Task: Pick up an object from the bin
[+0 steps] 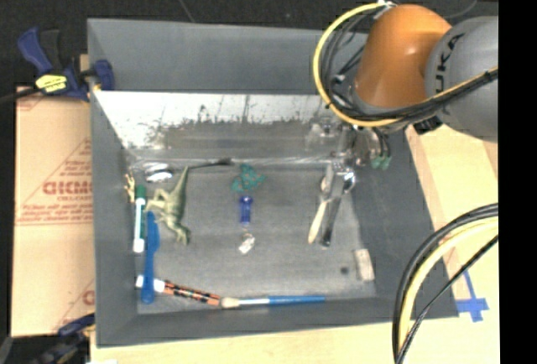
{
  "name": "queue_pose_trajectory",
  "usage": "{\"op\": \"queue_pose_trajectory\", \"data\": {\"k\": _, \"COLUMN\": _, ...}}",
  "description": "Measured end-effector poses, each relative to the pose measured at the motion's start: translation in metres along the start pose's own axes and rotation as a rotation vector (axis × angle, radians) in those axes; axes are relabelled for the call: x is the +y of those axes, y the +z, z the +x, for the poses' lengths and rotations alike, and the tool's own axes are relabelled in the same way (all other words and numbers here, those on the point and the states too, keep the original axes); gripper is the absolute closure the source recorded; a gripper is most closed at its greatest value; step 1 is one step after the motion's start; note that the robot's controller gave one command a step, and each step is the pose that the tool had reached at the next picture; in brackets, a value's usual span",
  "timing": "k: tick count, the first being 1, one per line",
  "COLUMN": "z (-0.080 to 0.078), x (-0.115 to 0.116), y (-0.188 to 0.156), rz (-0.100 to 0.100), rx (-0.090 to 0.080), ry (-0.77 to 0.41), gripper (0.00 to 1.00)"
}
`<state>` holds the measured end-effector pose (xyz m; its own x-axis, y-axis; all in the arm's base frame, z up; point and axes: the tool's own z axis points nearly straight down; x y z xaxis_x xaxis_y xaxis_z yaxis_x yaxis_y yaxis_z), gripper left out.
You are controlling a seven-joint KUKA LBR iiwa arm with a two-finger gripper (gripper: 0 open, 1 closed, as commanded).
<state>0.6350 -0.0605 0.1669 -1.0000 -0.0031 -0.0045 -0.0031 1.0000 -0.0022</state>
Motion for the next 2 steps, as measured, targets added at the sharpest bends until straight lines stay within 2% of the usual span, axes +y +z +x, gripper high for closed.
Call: {"op": "queue_pose_trajectory", "data": {"k": 2, "z": 0.0, "x": -0.0022, "y": 0.0033, "rz": -0.001, "rx": -0.002, "ry": -0.015, "gripper": 0.0}}
